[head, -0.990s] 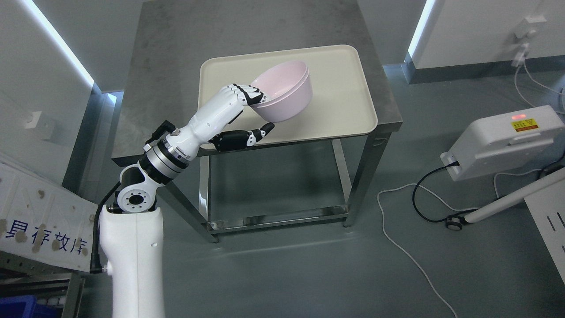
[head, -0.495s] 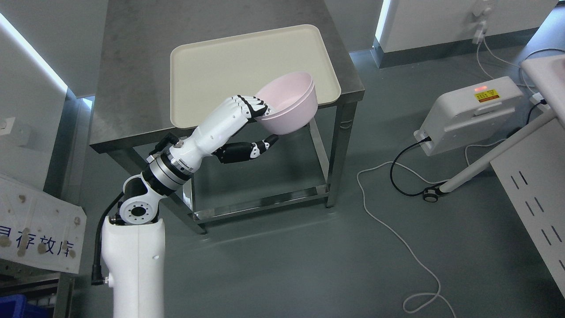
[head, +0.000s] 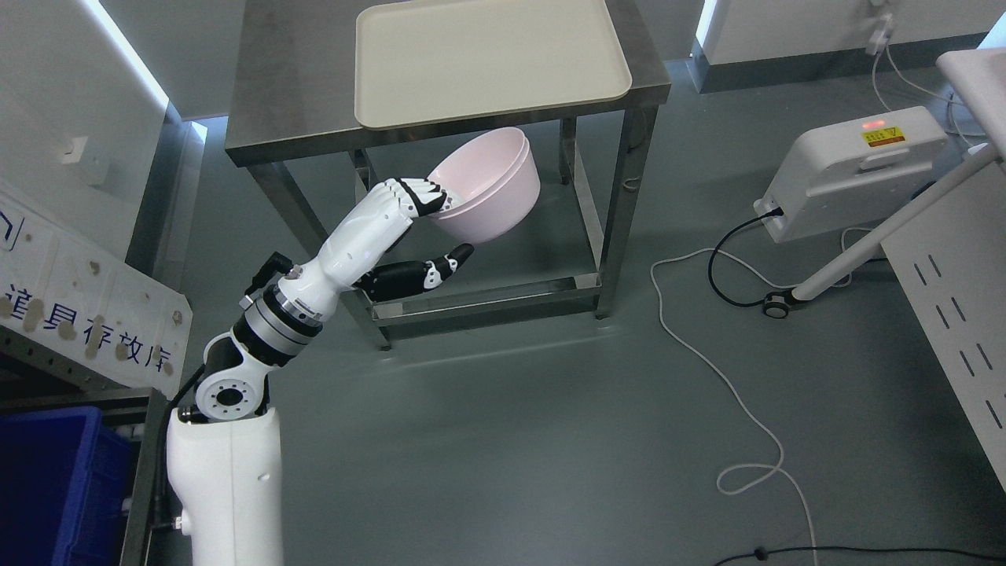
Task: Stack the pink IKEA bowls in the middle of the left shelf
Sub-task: 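Carry the stacked bowls in the left hand toward the blue bin shelf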
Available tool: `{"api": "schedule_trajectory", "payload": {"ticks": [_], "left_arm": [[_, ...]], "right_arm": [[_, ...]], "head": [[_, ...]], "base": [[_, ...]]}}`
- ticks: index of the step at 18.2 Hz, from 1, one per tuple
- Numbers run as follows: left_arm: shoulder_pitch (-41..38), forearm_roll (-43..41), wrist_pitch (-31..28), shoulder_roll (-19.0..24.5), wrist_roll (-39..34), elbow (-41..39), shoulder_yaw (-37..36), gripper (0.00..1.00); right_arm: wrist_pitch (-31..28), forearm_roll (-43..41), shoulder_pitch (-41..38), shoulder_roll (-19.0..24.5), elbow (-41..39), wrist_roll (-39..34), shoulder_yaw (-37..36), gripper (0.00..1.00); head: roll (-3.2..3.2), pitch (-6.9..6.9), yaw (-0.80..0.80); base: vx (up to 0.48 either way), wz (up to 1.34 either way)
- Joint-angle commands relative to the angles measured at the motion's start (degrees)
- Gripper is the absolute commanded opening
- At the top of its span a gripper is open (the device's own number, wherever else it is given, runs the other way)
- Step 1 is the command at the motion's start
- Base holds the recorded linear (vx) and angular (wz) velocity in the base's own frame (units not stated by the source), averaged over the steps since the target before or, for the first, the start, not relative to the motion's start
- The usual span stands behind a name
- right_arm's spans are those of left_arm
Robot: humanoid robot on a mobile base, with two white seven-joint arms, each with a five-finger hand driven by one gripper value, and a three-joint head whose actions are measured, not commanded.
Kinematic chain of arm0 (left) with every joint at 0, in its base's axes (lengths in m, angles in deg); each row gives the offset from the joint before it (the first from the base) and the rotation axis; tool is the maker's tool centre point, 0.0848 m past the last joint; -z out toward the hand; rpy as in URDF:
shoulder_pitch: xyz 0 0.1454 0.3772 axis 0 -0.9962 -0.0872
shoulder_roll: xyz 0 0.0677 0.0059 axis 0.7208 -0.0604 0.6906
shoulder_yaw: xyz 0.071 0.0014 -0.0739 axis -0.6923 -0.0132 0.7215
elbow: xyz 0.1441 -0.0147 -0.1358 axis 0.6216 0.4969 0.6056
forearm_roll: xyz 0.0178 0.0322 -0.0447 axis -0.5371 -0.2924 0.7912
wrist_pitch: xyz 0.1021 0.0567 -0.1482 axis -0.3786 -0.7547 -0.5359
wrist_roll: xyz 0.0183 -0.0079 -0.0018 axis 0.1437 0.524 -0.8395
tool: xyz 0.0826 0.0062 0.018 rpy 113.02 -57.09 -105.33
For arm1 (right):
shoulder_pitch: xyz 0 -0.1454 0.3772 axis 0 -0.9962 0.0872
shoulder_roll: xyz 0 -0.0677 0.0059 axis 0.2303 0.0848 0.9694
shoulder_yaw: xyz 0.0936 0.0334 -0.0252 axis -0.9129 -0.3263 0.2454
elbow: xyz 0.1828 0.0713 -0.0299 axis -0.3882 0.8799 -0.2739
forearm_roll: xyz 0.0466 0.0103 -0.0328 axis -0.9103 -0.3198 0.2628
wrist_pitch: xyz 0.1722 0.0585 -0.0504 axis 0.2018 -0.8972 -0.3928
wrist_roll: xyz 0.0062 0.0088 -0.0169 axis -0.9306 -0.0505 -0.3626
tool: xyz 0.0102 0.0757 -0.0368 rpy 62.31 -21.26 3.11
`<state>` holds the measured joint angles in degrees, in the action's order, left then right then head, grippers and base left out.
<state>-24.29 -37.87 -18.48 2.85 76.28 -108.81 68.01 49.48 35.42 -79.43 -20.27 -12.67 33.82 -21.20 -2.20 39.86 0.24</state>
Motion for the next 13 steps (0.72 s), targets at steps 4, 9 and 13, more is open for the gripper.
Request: {"api": "schedule_trajectory", "payload": {"ticks": [4, 9, 13], "left_arm": [[-5.3, 6.5, 0.0, 1.0, -0.6, 1.6, 4.0, 0.04], [-5.8, 5.0, 0.0, 1.0, -0.2, 0.3, 0.4, 0.03], [-5.8, 4.5, 0.0, 1.0, 0.0, -0.4, 1.2, 0.04]], "right_arm": [[0.0, 0.0, 0.0, -1.0, 0.0, 0.0, 0.0, 1.00], [0.0, 0.0, 0.0, -1.0, 0.0, 0.0, 0.0, 1.00], [0.0, 0.0, 0.0, -1.0, 0.0, 0.0, 0.0, 1.00]], "head": [[0.00, 0.00, 0.00], [0.00, 0.00, 0.00], [0.00, 0.00, 0.00]], "base": [[-0.291, 0.09], [-0.239, 0.16], [-0.285, 0.15]]}}
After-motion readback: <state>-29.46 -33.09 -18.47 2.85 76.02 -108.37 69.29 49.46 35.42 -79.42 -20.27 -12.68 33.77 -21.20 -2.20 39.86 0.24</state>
